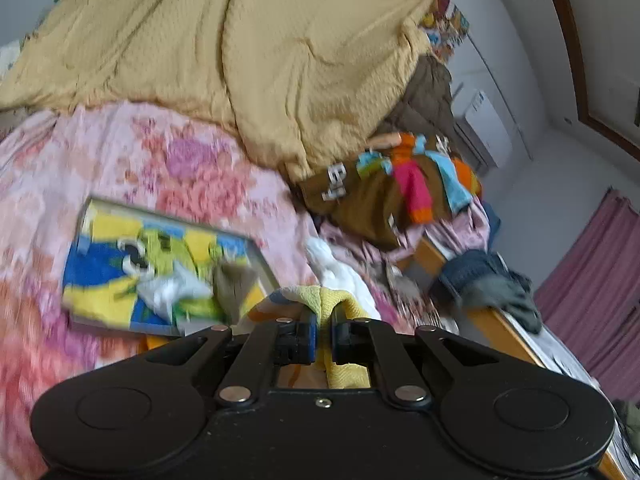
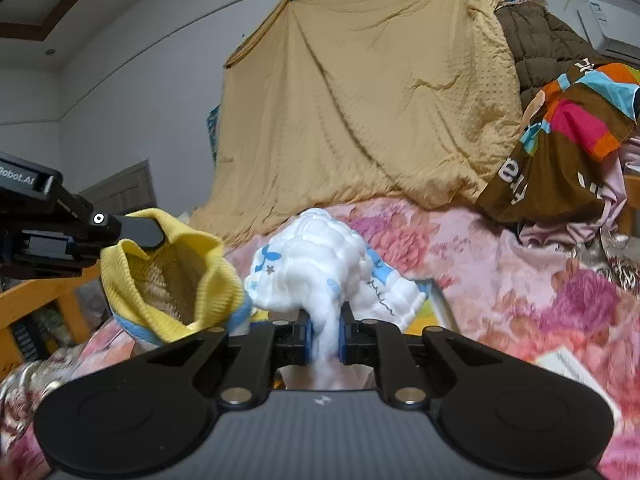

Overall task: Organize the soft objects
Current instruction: 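Lift the towel and muslin cloth and carry them to the frog tray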

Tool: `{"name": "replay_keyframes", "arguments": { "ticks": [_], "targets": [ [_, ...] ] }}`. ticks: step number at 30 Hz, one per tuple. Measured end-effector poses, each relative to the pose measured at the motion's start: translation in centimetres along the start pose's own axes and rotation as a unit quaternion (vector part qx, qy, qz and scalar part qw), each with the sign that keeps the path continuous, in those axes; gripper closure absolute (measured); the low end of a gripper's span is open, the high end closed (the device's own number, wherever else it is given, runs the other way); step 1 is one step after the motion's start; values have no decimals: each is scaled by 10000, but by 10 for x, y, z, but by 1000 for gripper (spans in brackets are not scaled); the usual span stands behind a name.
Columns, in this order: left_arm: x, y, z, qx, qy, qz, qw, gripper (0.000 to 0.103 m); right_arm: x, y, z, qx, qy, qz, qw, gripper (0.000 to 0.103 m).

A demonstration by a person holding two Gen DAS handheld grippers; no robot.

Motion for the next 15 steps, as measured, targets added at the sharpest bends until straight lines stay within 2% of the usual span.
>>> {"name": "replay_keyframes", "arguments": {
  "ticks": [4, 8, 15],
  "targets": [
    [30, -2, -32, -2, 193, -74, 9998, 97, 21, 25, -10, 256, 72, -5, 9996, 90],
    [63, -2, -56, 96, 292, -170, 9994, 97, 47, 45, -16, 254, 45, 47, 9997, 90],
    [128, -6, -76, 190, 250, -368, 9988, 96, 92, 89, -19, 502, -40, 194, 9985, 90]
  ]
}}
Point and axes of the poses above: each gripper's, at about its wrist camera, not at the fingertips, and x roughly the way its jaws point, y to its right, z to its underside, the point moved 8 cm from there along x, roughly the way its jaws point, and after that the axes turned 13 degrees about -z, right-handed, at the moved point
